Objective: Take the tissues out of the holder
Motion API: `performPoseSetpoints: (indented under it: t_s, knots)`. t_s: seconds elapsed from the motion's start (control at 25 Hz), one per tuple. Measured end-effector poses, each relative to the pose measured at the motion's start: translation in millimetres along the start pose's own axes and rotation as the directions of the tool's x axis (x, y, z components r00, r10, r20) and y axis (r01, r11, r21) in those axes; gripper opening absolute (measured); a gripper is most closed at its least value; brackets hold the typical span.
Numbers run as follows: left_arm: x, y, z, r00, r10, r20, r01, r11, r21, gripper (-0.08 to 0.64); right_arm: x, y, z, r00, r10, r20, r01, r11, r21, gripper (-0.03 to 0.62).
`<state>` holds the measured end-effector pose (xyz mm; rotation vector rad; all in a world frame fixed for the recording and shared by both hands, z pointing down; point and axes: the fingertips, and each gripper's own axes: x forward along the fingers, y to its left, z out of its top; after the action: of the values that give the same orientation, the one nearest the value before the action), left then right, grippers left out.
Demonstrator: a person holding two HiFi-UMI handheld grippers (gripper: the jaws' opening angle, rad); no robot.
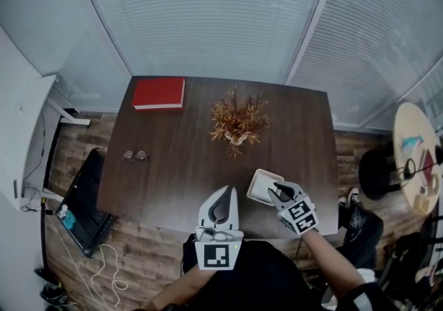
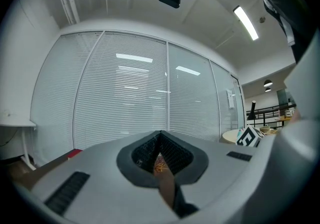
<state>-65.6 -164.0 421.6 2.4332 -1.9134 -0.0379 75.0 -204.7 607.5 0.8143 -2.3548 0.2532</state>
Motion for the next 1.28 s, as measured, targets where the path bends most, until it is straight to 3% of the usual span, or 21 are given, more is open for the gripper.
performPoseSetpoints:
  t_s: [0.16, 0.28, 0.36, 0.44, 0.52, 0.64, 0.76, 0.88, 1.0, 1.16, 1.28]
  knots:
    - [1.1, -3.0, 4.4, 1.0, -0.013, 0.009, 0.013, 0.997, 0.076, -0.002, 2.1, -3.9, 1.3, 1.0, 0.031, 0.002, -0.031, 0.999, 0.016, 0.072]
    - [3.8, -2.2, 2.3, 1.0, -0.023, 0.006, 0.022, 0.992, 0.121, -0.002, -11.2, -3.2, 27.0, 0.991, 0.035, 0.129, -0.041, 0.998, 0.043, 0.071]
    - [5.2, -2.3, -6.7, 1.0, -0.01, -0.023, 0.011, 0.999, 0.035, -0.002, -26.5, -6.1, 43.9, 0.978, -0.011, 0.209, -0.004, 0.997, 0.074, 0.062]
    - [7.5, -6.1, -14.5, 0.999, -0.013, -0.049, 0.011, 0.999, -0.042, -0.002, -43.2, -8.7, 58.9, 0.962, -0.074, 0.264, 0.049, 0.994, 0.1, 0.009]
    - [11.6, -13.2, -20.4, 0.997, -0.044, -0.066, 0.042, 0.998, -0.036, -0.002, -62.0, -6.3, 78.7, 0.929, -0.116, 0.351, 0.078, 0.99, 0.121, 0.009]
    - [17.5, -23.3, -33.6, 0.986, -0.118, -0.117, 0.112, 0.992, -0.057, -0.002, -95.7, 1.5, 113.0, 0.843, -0.185, 0.505, 0.123, 0.98, 0.154, 0.009]
    - [24.7, -31.7, -48.2, 0.961, -0.219, -0.168, 0.214, 0.976, -0.052, -0.002, -121.4, 9.3, 134.3, 0.779, -0.265, 0.568, 0.186, 0.963, 0.194, 0.009]
    - [29.1, -33.4, -58.9, 0.934, -0.306, -0.182, 0.29, 0.951, -0.112, -0.002, -133.0, 6.2, 131.7, 0.753, -0.396, 0.525, 0.298, 0.917, 0.264, 0.009]
    - [26.3, -31.2, -73.3, 0.905, -0.359, -0.227, 0.322, 0.929, -0.184, -0.002, -145.4, 5.2, 124.5, 0.719, -0.49, 0.494, 0.343, 0.867, 0.361, 0.009]
    - [33.4, -43.9, -99.9, 0.834, -0.466, -0.295, 0.451, 0.884, -0.12, -0.002, -163.1, 10.3, 134.0, 0.645, -0.545, 0.536, 0.403, 0.838, 0.367, 0.009]
    - [39.9, -59.1, -118.3, 0.773, -0.524, -0.357, 0.541, 0.839, -0.06, -0.002, -169.2, 10.0, 138.0, 0.629, -0.56, 0.54, 0.429, 0.829, 0.36, 0.009]
